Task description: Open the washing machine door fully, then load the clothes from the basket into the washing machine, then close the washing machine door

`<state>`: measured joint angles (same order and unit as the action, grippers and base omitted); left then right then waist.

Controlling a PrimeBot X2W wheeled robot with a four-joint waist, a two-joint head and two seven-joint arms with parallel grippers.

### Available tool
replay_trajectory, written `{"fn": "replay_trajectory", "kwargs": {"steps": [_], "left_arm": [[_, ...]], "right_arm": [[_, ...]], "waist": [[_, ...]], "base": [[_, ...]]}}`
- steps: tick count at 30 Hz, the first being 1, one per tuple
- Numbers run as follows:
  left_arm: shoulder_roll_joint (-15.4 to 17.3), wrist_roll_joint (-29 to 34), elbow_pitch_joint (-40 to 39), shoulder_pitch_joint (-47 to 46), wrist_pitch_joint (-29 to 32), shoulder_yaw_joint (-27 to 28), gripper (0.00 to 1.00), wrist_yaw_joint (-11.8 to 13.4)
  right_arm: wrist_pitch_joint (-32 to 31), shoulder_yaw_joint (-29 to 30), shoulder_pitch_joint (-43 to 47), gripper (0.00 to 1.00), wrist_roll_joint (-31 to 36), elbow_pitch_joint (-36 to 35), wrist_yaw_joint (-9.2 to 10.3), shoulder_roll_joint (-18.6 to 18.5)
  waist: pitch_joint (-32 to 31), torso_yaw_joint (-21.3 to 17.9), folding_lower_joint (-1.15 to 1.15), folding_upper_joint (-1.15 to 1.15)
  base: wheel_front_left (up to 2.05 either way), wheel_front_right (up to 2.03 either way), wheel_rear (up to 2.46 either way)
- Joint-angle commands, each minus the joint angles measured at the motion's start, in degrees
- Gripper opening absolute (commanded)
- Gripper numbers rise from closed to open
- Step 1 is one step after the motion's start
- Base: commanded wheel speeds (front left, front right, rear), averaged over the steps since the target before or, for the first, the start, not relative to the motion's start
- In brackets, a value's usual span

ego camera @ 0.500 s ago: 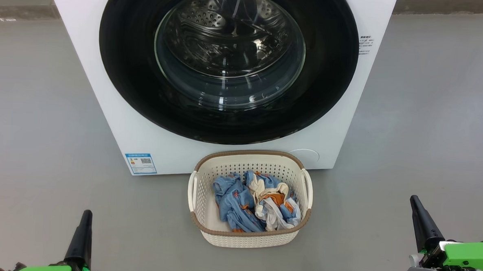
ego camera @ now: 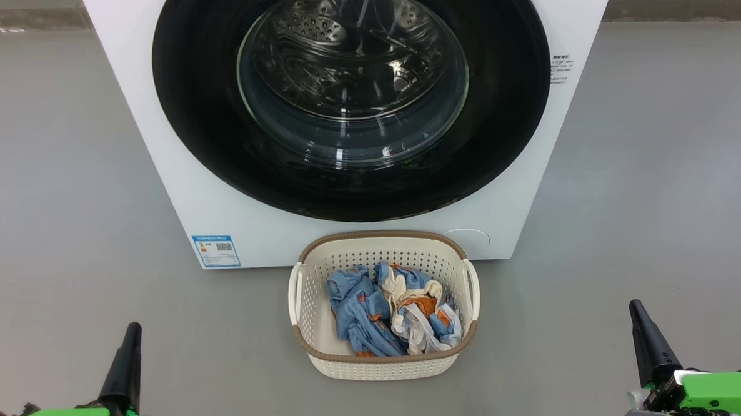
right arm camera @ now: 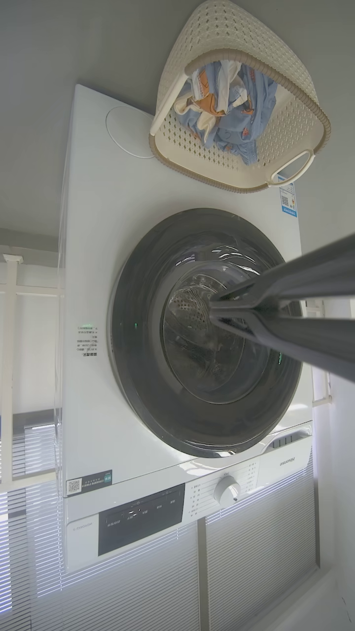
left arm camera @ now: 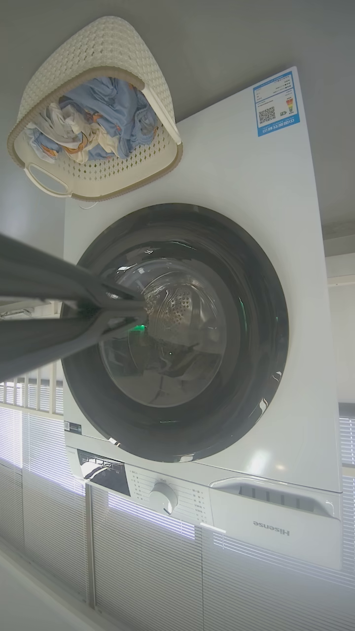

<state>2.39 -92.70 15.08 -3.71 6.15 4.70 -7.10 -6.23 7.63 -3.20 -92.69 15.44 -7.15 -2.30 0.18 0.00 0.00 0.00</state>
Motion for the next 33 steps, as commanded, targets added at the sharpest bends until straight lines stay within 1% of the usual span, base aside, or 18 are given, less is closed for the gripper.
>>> {"fn": "replay_trajectory", "kwargs": {"steps": [1, 4, 5, 7, 10, 14, 19, 24, 33], "left_arm": [[0.49, 0.54, -1.04, -2.48, 0.35, 1.84, 0.0, -0.39], [0.49, 0.54, -1.04, -2.48, 0.35, 1.84, 0.0, -0.39], [0.0, 0.0, -0.01, -0.01, -0.01, 0.0, 1.0, -0.01], [-0.14, -0.02, 1.05, 0.63, -0.02, -0.19, 1.0, 0.02], [-0.17, 0.01, 1.05, 0.57, -0.35, -0.31, 1.0, 0.02], [-0.15, 0.2, 0.62, 0.29, -0.91, -0.53, 1.0, 0.01], [0.03, 0.86, 0.09, 0.1, -1.73, -0.9, 1.0, -0.01], [0.2, 2.1, -0.18, -0.35, -2.68, -1.49, 1.0, -0.02], [0.86, 5.89, -0.88, -1.3, -4.5, -3.03, 1.0, -0.06]], "right_arm": [[-0.3, -1.05, -2.99, 0.0, 0.57, -1.42, -0.34, -0.58], [-0.3, -1.05, -2.99, 0.0, 0.57, -1.42, -0.34, -0.58], [0.0, 0.0, -0.01, 1.0, 0.0, -0.02, 0.0, 0.0], [0.0, -0.06, 0.63, 1.0, -0.02, 1.25, 0.01, 0.37], [0.27, -0.29, 0.6, 1.0, -0.06, 1.16, 0.0, 0.44], [0.85, -0.7, 0.27, 1.0, -0.23, 0.9, -0.01, 0.41], [1.72, -1.26, -0.14, 1.0, -0.23, 0.25, -0.02, 0.36], [2.52, -2.11, -0.66, 1.0, 0.61, -0.39, -0.04, 0.11], [4.51, -3.53, -1.56, 1.0, 4.53, -1.74, -0.06, -0.67]], "waist": [[0.0, 0.0, 0.0, 0.0], [0.0, 0.0, 0.0, 0.0], [0.0, 0.0, 0.0, 0.0], [0.0, 0.0, 0.0, 0.0], [0.03, 0.02, 0.01, 0.0], [-0.11, 0.09, 0.13, 0.0], [-0.05, 0.12, 0.01, 0.0], [-0.09, 0.17, 0.0, 0.0], [-0.24, 0.4, 0.0, 0.0]], "base": [[0.0, 0.0, 0.0], [0.0, 0.0, 0.0], [0.0, 0.0, 0.0], [0.0, 0.0, 0.0], [0.0, 0.0, 0.0], [0.0, 0.0, 0.0], [0.0, 0.0, 0.0], [0.0, 0.0, 0.0], [0.0, 0.0, 0.0]]}}
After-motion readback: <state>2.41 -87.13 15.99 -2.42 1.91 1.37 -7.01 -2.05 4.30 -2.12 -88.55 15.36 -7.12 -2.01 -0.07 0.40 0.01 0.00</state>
